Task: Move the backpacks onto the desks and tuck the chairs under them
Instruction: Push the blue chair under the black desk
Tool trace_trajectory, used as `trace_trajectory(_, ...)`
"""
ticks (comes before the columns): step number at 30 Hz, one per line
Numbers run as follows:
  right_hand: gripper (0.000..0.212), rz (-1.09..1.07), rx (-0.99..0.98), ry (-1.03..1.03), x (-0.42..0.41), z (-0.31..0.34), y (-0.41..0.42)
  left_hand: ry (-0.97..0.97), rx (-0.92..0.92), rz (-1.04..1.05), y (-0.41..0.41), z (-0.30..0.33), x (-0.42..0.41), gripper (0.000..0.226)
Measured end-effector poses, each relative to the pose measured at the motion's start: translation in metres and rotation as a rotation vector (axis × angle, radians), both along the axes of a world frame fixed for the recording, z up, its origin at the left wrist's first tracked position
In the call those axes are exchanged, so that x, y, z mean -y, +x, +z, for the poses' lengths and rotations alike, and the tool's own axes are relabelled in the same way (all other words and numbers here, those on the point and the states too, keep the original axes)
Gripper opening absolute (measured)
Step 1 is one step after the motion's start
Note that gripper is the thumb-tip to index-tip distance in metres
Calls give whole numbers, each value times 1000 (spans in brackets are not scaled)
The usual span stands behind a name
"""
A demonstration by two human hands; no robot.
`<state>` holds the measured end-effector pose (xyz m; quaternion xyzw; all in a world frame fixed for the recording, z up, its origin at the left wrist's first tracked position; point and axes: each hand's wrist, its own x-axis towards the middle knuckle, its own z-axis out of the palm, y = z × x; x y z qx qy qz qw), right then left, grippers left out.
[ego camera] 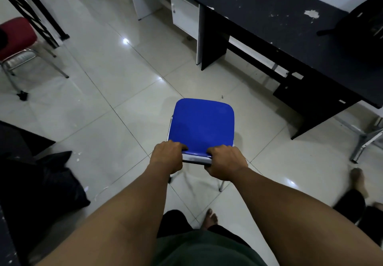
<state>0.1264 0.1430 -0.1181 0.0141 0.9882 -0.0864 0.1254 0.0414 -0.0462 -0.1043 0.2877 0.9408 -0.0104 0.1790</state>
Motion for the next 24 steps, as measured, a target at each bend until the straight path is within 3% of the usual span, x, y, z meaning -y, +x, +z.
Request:
trace_trajectory(11,36,37,2,29,-36,-1,-46,18,0,-18,-41,-3,-30,50)
trace_trajectory(24,37,-79,33,40,-55,5,-111,60,8,-105,-115,-5,-53,43)
